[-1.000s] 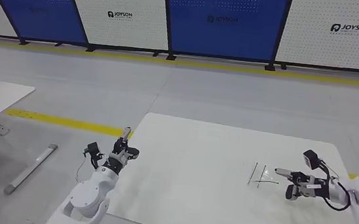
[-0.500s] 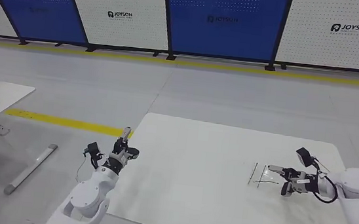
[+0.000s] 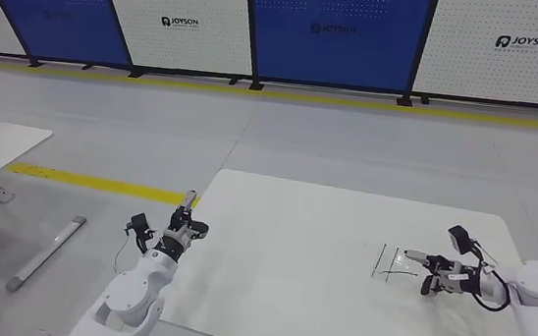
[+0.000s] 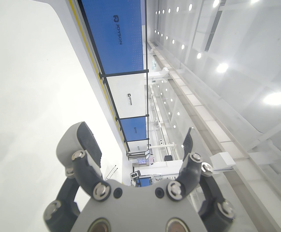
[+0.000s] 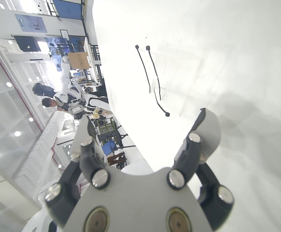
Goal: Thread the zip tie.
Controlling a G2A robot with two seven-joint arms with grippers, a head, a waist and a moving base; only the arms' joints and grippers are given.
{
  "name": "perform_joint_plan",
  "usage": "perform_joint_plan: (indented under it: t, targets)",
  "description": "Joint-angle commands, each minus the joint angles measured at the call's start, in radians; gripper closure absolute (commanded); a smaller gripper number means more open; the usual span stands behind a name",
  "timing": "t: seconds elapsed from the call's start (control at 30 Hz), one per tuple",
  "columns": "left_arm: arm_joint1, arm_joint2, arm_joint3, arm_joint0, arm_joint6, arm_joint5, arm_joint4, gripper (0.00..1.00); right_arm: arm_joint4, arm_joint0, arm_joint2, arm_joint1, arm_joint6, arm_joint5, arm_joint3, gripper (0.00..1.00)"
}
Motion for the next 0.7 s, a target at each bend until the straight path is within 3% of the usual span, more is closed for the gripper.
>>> perform_joint_plan:
  t: [0.0,0.03,0.33,0.67]
  targets:
    - [0.0,0.0,0.0,0.0,0.0,0.0,0.0,0.0,0.002,-0.008,0.007,0.005,0.002,0.002,-0.006,0.52]
    - [0.0,0.0,0.0,0.0,0.0,0.0,0.0,0.0,0.005,-0.012,0.012,0.007,0.004,0.003,-0.008,0.57]
    - [0.0,0.0,0.0,0.0,0.0,0.0,0.0,0.0,-0.002,-0.018,0.013,0.013,0.0,0.041,-0.016,0.59]
    - [0.0,0.0,0.0,0.0,0.0,0.0,0.0,0.0,0.003,-0.01,0.001,0.007,-0.01,0.046,0.023,0.62]
